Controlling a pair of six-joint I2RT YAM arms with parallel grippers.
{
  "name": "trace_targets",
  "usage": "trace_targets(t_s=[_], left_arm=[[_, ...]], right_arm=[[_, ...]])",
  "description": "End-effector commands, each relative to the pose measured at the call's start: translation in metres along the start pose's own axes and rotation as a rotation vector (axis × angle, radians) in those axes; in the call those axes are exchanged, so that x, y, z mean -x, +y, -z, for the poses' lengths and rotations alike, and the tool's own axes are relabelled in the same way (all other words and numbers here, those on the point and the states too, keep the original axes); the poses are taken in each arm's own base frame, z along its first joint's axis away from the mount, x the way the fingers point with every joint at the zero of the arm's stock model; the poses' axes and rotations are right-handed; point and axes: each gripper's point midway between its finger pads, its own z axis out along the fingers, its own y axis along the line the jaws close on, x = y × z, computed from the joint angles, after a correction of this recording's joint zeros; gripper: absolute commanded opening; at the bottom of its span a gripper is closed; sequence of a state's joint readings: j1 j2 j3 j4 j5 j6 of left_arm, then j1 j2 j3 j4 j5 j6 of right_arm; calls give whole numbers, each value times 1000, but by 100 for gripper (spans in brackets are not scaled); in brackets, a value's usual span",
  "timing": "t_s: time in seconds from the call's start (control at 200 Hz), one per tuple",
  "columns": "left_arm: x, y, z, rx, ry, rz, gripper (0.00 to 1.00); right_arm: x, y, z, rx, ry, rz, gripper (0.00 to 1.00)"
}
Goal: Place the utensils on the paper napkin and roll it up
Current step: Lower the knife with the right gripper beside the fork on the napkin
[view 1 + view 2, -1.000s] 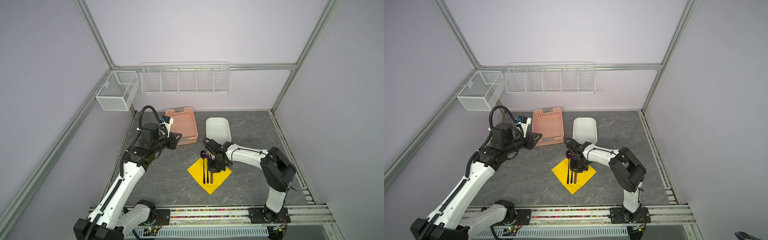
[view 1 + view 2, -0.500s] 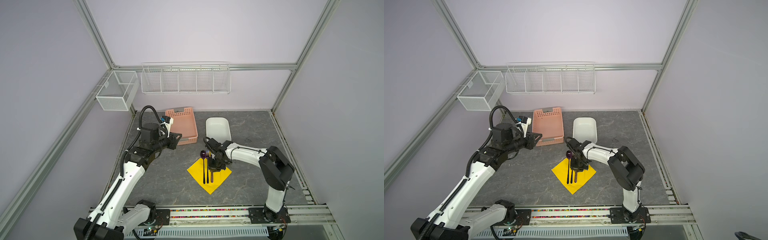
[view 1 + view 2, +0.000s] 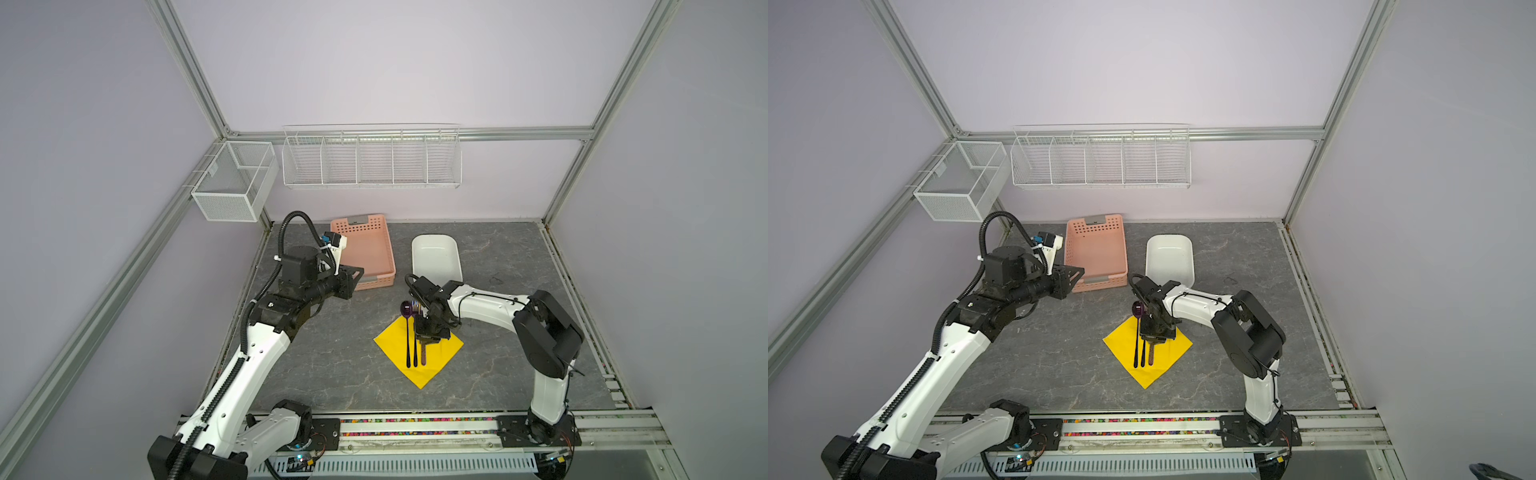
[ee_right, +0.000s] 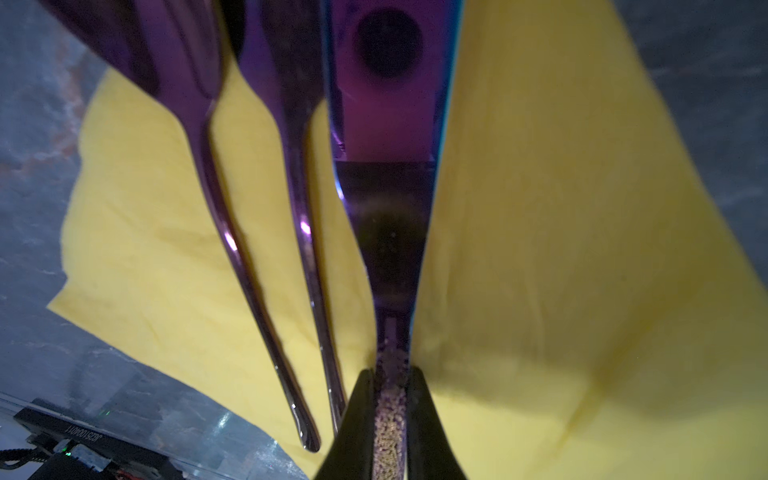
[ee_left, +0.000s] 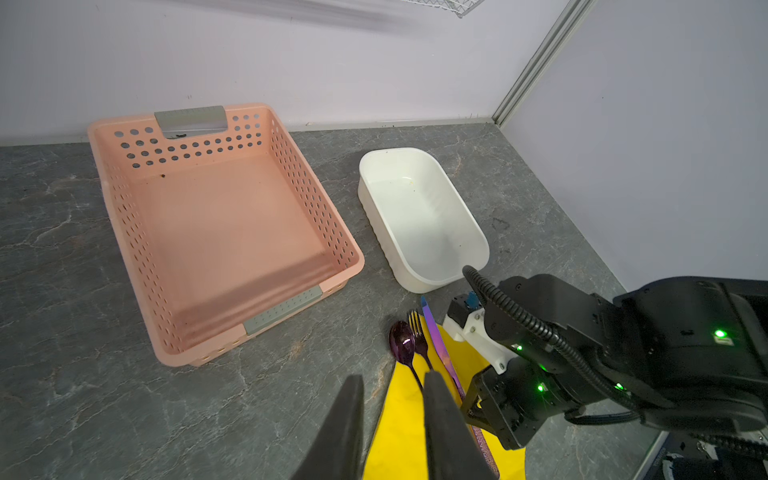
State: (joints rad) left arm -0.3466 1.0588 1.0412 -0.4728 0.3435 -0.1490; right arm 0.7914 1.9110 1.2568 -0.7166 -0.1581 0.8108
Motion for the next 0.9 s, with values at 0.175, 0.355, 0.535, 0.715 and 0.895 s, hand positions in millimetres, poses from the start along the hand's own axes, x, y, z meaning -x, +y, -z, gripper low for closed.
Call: trace_targets(t_s=[0.175, 0.355, 0.535, 0.715, 0.895], left_arm=[[-6, 6, -1, 18, 18, 7, 27], [-6, 6, -1, 17, 18, 7, 26], [-6, 6, -1, 19, 18, 7, 26], [-6, 6, -2, 19, 19, 8, 26], [-6, 6, -2, 21, 19, 7, 26]], right_arm=[[-4, -6, -4, -20, 33, -10, 8], [-5, -8, -3, -22, 36, -14, 13], [-6, -8, -3, -22, 37, -14, 16], [-6, -8, -3, -21, 38, -15, 18], [-6, -8, -3, -21, 38, -17, 19]])
